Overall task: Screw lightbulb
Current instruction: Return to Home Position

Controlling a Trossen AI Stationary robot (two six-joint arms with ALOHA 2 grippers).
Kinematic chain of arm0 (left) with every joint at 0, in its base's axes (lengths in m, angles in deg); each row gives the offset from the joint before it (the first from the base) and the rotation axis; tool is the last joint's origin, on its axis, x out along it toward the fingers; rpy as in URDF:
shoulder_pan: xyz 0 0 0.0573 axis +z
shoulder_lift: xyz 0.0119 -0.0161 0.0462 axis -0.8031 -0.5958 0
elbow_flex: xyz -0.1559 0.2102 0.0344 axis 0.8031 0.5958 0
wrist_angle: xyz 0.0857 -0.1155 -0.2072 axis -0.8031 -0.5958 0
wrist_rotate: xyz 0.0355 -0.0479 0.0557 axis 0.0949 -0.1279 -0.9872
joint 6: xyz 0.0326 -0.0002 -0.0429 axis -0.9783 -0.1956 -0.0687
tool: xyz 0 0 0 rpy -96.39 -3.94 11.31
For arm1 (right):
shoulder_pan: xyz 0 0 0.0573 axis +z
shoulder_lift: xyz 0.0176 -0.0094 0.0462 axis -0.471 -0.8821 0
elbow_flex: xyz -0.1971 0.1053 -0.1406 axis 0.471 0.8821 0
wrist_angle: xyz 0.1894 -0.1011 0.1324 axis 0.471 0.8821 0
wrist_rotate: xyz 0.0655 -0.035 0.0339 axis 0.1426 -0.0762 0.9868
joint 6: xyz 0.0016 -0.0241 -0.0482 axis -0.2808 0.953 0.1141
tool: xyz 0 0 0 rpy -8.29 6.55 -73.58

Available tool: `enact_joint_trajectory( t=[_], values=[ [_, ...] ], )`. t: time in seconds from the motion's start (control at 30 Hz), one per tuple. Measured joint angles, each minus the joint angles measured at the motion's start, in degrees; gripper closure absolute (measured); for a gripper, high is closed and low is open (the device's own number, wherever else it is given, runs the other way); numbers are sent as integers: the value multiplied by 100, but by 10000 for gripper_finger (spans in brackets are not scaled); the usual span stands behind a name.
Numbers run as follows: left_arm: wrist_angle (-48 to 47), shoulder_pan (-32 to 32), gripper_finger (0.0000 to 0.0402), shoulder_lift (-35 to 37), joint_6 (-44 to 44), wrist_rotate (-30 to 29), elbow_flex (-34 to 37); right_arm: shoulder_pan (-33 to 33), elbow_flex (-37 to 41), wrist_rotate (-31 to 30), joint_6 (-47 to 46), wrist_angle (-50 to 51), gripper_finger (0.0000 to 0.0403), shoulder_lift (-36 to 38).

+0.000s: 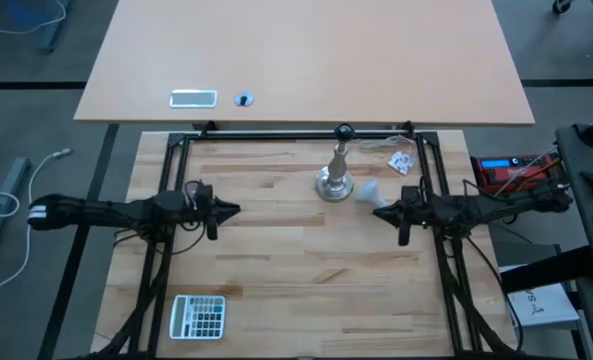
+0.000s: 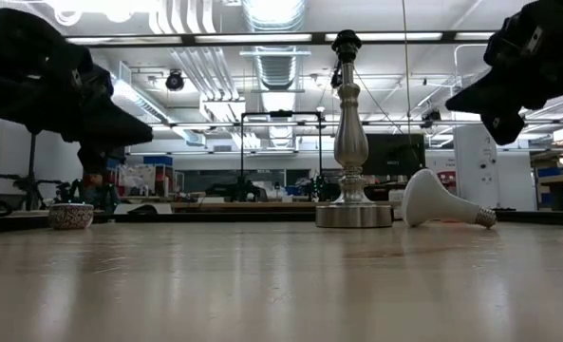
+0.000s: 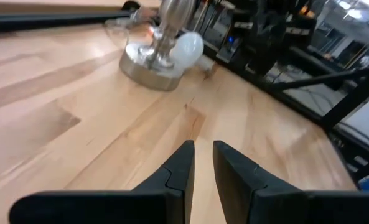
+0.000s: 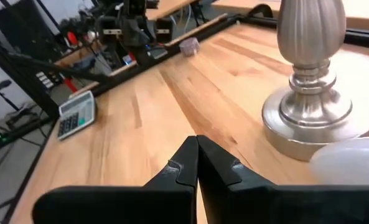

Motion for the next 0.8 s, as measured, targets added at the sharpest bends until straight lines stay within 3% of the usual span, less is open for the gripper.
enact_joint_trajectory(
  t=[0.8],
  values=[
    [-6, 1, 351, -1054, -2, 0, -1, 0, -2, 0, 2, 31, 403, -367]
  ],
)
